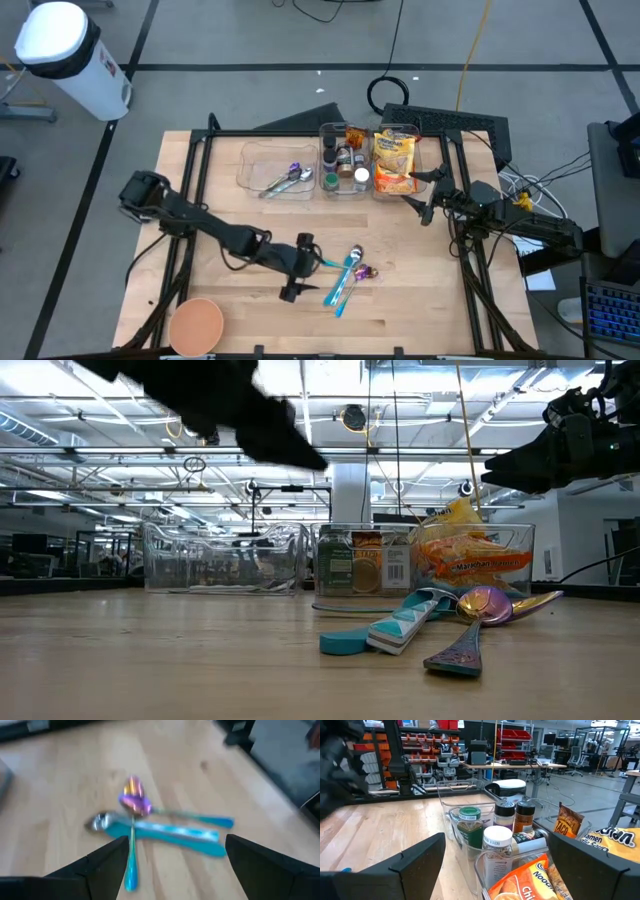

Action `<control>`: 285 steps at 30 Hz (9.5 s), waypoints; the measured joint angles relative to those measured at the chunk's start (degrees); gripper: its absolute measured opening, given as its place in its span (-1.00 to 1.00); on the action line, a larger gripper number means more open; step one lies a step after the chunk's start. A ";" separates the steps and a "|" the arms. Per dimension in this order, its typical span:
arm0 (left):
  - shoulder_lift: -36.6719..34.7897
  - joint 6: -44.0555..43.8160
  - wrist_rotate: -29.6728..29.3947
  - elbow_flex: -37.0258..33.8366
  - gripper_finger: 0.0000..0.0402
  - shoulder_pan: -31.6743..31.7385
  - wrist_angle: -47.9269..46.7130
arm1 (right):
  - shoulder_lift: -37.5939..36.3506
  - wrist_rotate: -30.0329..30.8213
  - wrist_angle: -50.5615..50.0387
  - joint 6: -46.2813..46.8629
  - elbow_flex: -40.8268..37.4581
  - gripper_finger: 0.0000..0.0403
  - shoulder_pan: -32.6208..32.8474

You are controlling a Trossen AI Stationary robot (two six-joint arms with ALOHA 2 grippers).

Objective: Pick & Place Food Item
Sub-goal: Put the blue and violet spoon into the left transparent bin

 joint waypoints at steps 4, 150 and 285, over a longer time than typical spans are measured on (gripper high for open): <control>3.01 -0.83 -0.03 0.00 0.69 0.57 -1.51 | 0.00 -0.01 0.00 0.00 0.01 0.73 0.02; 7.08 1.09 -6.05 0.02 -1.00 7.72 -1.76 | 0.00 0.00 0.00 0.00 0.02 0.73 0.01; -27.81 2.26 -22.86 -4.87 -1.00 12.71 -22.31 | 1.05 -0.04 -0.07 0.00 0.02 0.73 0.02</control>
